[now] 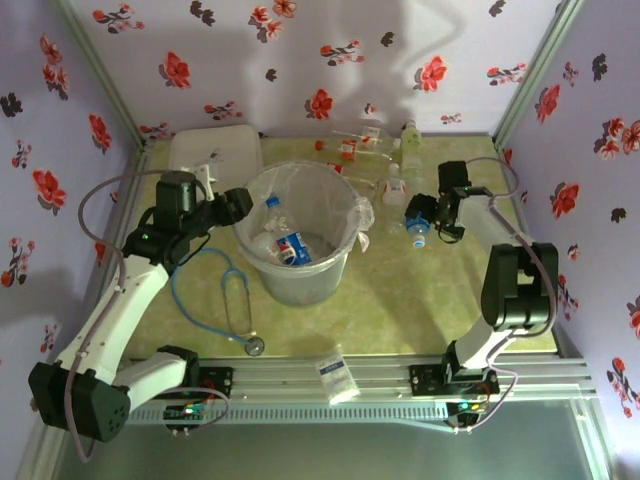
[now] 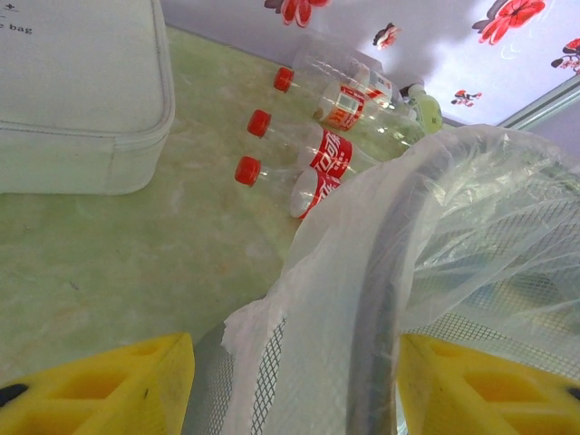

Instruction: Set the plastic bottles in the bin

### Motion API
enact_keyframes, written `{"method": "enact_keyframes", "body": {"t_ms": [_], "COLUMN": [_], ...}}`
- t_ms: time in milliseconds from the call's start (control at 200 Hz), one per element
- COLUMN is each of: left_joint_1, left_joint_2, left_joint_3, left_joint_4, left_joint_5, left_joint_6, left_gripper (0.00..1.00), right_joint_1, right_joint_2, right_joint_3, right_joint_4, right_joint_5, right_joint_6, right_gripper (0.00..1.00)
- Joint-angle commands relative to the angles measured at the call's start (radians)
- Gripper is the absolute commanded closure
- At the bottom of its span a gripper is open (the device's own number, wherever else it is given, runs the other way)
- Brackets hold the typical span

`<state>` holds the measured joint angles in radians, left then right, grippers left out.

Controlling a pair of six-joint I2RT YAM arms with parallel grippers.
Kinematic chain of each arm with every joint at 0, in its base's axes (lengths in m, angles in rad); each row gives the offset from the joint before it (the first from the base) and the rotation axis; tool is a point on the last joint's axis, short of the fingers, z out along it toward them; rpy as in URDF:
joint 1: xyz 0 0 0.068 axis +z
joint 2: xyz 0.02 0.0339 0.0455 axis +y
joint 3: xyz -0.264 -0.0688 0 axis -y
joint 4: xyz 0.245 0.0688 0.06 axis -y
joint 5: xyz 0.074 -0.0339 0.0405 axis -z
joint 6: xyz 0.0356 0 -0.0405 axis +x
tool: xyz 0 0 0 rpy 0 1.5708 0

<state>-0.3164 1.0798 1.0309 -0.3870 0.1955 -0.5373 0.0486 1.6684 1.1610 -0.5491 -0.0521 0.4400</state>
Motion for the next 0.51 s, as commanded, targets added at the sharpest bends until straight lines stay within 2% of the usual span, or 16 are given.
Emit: {"method": "enact_keyframes", "body": {"t_ms": [0, 60, 410, 500], "left_joint_1": [-0.008, -0.008, -0.007, -0.007], "left_joint_2": [-0.003, -0.004, -0.020, -0.026], "left_joint_3": [0.006, 0.006, -0.002, -0.008], "left_joint_4": [-0.017, -0.022, -0.025, -0.029], "left_joint_5": [0.003, 0.002, -0.001, -0.003], "left_joint_6": [0.000, -0.003, -0.003, -0.003], "left_gripper": [0.39, 0.39, 0.38, 0.38], "right_joint_1": [-0.025, -0.030, -0.035, -0.035], "right_joint_2": [0.063, 0.103, 0.267, 0.294], "right_joint_3": [0.066, 0.103, 0.225, 0.229], "right_joint_4": [0.068, 0.067, 0.072, 0.084], "right_joint_5": [-0.062, -0.088, -0.142, -0.175], "right_joint_6": [0.023, 0.006, -0.019, -0.010], "right_gripper": [0.02, 0.06, 0.07, 0.11]}}
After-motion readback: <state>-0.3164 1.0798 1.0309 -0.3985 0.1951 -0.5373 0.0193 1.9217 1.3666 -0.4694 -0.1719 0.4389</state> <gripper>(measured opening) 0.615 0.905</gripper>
